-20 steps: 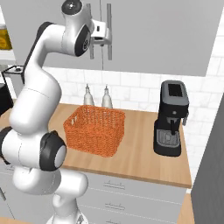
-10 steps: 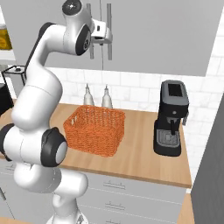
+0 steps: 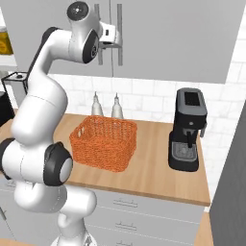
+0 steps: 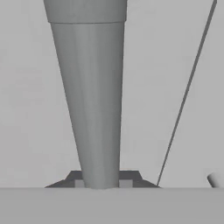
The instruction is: Open the cabinet, pick up the bread from the cabinet and place it in the basket. Then move the basket to the dining counter.
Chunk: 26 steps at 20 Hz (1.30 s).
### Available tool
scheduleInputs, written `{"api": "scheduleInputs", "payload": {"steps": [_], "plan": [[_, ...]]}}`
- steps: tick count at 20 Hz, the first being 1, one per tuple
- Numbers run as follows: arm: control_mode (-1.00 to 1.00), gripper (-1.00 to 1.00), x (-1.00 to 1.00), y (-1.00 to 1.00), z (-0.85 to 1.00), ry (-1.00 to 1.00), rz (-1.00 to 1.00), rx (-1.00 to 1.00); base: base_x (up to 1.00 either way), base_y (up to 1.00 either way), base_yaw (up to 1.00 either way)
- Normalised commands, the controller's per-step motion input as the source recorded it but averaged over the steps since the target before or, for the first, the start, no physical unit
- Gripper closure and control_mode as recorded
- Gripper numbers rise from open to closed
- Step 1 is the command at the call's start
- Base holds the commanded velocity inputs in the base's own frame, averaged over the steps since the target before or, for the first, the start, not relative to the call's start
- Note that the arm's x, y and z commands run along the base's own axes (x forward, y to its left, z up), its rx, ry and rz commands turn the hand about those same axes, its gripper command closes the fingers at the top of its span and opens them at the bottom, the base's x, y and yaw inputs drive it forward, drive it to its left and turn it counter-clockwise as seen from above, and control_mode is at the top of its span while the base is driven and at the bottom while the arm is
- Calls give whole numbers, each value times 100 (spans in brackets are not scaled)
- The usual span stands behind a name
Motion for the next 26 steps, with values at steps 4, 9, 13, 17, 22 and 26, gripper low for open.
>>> {"api": "scheduleInputs", "payload": {"steps": [4, 9, 13, 17, 22, 26], "plan": [[-100, 100, 0, 88, 0, 0, 25, 2, 0, 0, 0], [-100, 100, -28, 100, 16, -2, 16, -1, 0, 0, 0], [-100, 100, -39, 100, 27, -2, 9, -5, 0, 0, 0], [-100, 100, -63, 98, 39, -5, 2, -4, 0, 0, 0], [-100, 100, -77, 98, 44, -9, 0, -1, 0, 0, 0], [-100, 100, -65, 100, 41, 0, 0, -1, 0, 0, 0]]}}
